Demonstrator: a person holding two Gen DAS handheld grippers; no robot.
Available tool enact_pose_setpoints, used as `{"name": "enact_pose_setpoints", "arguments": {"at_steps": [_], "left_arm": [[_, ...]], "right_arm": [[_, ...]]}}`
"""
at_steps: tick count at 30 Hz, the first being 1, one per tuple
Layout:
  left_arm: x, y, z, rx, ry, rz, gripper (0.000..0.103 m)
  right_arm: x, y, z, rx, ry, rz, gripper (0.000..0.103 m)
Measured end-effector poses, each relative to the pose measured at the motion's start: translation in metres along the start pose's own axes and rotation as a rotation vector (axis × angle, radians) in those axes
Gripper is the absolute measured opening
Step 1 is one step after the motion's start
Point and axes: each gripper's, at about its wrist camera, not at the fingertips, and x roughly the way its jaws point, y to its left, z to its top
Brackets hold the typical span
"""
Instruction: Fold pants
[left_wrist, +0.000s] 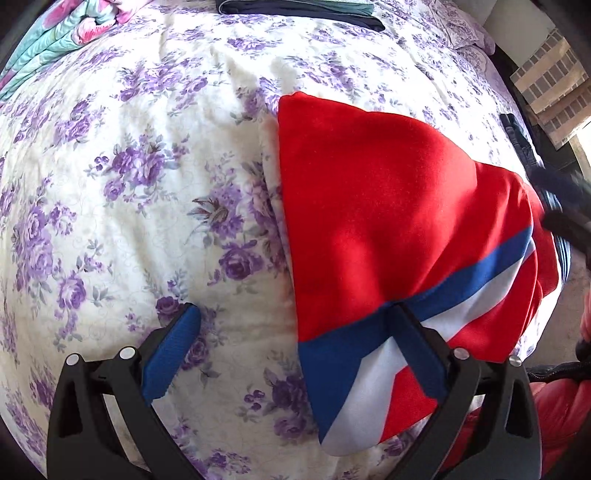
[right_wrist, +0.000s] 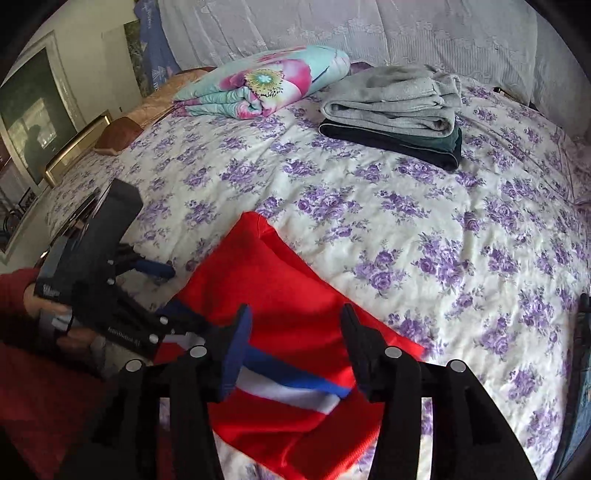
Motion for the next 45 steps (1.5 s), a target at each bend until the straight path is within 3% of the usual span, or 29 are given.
{"name": "enact_pose_setpoints", "arguments": {"at_steps": [3,4,7,10,11,12,15,19,25,31,35,40,42,44,45], "left_arm": [[0.001,0.003,0.0,-0.001,0.0,-0.015,0.099],[0.001,0.004,0.0,0.002,-0.001,-0.022,0.099],[0.0,0.005,0.0,0.004,0.004,-0.019,0.099],[-0.004,0.006,-0.001,0.008,0.003,-0.013,0.099],[-0.006,0.005,-0.001,0.016,-0.004,-0.004,0.099],[-0.008,0.005,-0.001,0.022,-0.01,0.003,0.099],[-0.014,0.003,0.002,0.034,-0.038,0.005,0.099],[-0.011,0.001,0.007,0.024,-0.017,-0.065,0.099],[0.0,0.005,0.007,-0.017,0.039,-0.133,0.099],[-0.001,0.002,0.002,-0.031,0.014,-0.117,0.099],[-0.003,0.002,-0.002,-0.057,-0.023,-0.104,0.099],[-0.008,-0.002,-0.011,-0.143,-0.037,-0.086,0.099],[-0.011,-0.009,-0.015,-0.158,-0.044,-0.109,0.093],[-0.015,-0.02,-0.018,-0.152,-0.062,-0.109,0.078],[-0.016,-0.024,-0.02,-0.152,-0.067,-0.106,0.078]], "right_arm": [[0.029,-0.007,-0.03,-0.012,0.136,-0.049,0.058],[0.028,-0.004,-0.037,-0.047,0.087,-0.064,0.058],[0.019,0.002,-0.03,-0.046,0.085,-0.07,0.058],[-0.016,-0.026,-0.023,0.13,-0.048,0.033,0.063],[-0.022,-0.04,-0.025,0.206,-0.068,0.048,0.073],[-0.026,-0.056,-0.029,0.285,-0.067,0.074,0.078],[-0.014,-0.102,-0.051,0.563,-0.01,0.191,0.078],[0.008,-0.117,-0.074,0.735,-0.002,0.296,0.078],[0.043,-0.113,-0.081,0.757,0.036,0.379,0.079],[0.052,-0.11,-0.067,0.682,0.013,0.386,0.08],[0.051,-0.104,-0.062,0.608,0.014,0.369,0.063],[0.046,-0.106,-0.062,0.539,-0.002,0.382,0.051],[0.036,-0.102,-0.058,0.464,-0.024,0.374,0.047],[0.03,-0.102,-0.058,0.417,-0.044,0.399,0.044],[0.031,-0.104,-0.059,0.408,-0.041,0.41,0.044]]}}
